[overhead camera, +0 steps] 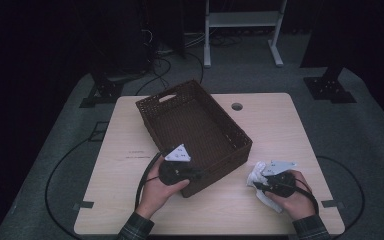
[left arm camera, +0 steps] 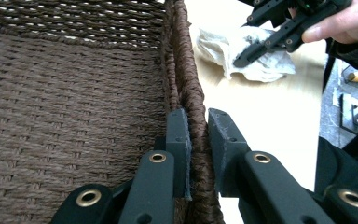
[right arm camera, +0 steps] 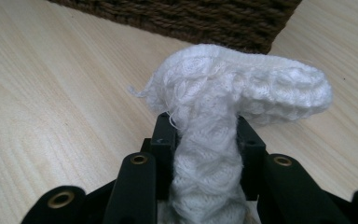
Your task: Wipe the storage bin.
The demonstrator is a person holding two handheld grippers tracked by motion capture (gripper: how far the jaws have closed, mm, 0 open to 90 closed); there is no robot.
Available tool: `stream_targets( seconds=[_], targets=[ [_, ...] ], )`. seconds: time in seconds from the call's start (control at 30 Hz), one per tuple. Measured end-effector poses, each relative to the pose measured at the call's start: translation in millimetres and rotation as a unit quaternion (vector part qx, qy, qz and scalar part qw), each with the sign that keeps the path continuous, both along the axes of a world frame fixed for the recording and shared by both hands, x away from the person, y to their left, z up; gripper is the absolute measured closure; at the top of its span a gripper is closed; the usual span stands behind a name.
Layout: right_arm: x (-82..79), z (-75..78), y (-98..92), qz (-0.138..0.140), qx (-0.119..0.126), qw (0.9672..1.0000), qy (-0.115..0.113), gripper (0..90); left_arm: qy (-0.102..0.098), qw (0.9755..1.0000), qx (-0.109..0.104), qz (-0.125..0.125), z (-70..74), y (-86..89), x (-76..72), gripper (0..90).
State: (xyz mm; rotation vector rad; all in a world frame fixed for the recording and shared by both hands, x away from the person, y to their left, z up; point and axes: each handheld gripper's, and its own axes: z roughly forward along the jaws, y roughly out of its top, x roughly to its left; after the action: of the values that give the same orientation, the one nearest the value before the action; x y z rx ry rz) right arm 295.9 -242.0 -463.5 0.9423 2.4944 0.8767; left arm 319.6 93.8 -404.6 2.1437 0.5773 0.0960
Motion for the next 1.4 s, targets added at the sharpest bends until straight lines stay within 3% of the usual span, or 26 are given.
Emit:
stream_targets(
  seconds=[0.23, 0.43, 0.53, 0.7, 0.8, 1.2, 1.4],
  targets=[
    [4.7, -2.8, -4.9, -0.011, 0.004, 0.9999, 0.009, 66.9, 0.007, 0.9999, 0.000, 0.010, -0.2, -2.1, 1.6, 75.7],
    [12.9, -6.1, -0.8, -0.013, 0.012, 0.9997, 0.016, 66.9, -0.002, 0.9999, 0.008, 0.015, -0.3, -3.9, -0.5, 74.5],
    [17.0, -4.7, 2.0, -0.018, 0.017, 0.9995, 0.017, 66.9, 0.005, 0.9999, 0.001, 0.016, -0.6, -2.5, 0.0, 75.9],
    [22.6, 5.7, 2.0, -0.026, 0.035, 0.9990, 0.008, 66.9, -0.003, 0.9998, -0.006, 0.019, -3.3, -2.8, -2.6, 77.5],
    [26.4, 14.0, 2.7, -0.032, 0.044, 0.9985, 0.000, 66.9, 0.008, 0.9998, -0.009, 0.016, -3.6, -1.3, -1.0, 77.5],
    [47.1, 45.2, 6.7, -0.042, 0.077, 0.9958, -0.025, 66.8, 0.016, 0.9999, 0.000, 0.001, -3.6, -0.6, 1.4, 77.1],
    [59.0, 44.0, 18.1, -0.032, 0.058, 0.9976, -0.019, 66.9, 0.017, 0.9998, 0.000, -0.003, -4.2, -0.2, 1.4, 77.3]
  ],
)
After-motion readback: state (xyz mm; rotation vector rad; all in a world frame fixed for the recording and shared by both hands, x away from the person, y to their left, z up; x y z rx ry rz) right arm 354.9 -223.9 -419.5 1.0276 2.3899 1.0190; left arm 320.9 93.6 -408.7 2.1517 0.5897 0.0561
